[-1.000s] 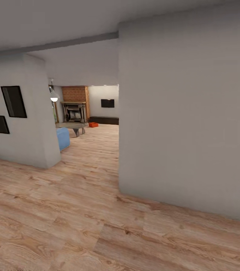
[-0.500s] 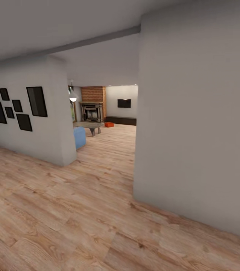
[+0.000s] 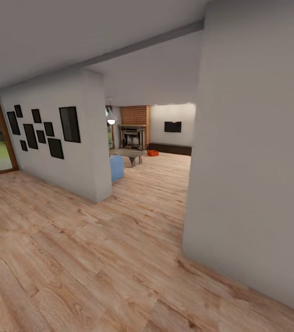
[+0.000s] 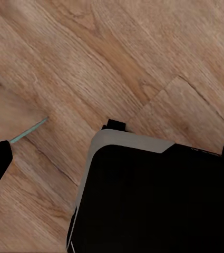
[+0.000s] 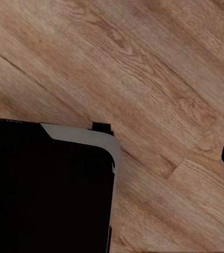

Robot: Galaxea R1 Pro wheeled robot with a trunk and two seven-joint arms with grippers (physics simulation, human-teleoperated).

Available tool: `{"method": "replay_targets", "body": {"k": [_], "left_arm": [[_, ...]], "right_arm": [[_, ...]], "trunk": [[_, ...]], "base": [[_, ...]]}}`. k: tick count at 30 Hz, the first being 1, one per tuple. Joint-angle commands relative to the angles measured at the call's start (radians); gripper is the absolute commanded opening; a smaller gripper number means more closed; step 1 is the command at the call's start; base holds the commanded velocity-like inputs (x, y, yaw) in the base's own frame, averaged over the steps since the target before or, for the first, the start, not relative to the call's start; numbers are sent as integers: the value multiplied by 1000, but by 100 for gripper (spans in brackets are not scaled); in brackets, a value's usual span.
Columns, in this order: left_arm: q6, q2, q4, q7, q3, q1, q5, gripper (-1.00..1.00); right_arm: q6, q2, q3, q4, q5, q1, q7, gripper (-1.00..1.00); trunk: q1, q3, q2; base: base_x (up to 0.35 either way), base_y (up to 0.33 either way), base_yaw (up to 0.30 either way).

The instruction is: Move the two storage containers from the living room to the garage. In the garage, place one container on the floor and stack the other container on top of it (either order is fine).

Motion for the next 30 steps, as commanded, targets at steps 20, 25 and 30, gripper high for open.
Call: {"method": "replay_targets", "body": {"k": [20, 25, 30], "left_arm": [[-2, 0, 1, 2, -8, -1, 8, 100], [-1, 0, 1, 2, -8, 0, 8, 100], [0, 0, 1, 1, -8, -1, 9, 100]], "right_arm": [[-5, -2, -1, 3, 8, -1, -6, 100], [-5, -2, -1, 3, 8, -1, -6, 100], [-4, -3, -1, 3, 8, -1, -6, 100]], "trunk": [[1, 0, -1], [1, 0, -1], [1, 0, -1]], "base": [[322, 0, 277], [322, 0, 277], [322, 0, 190]]}}
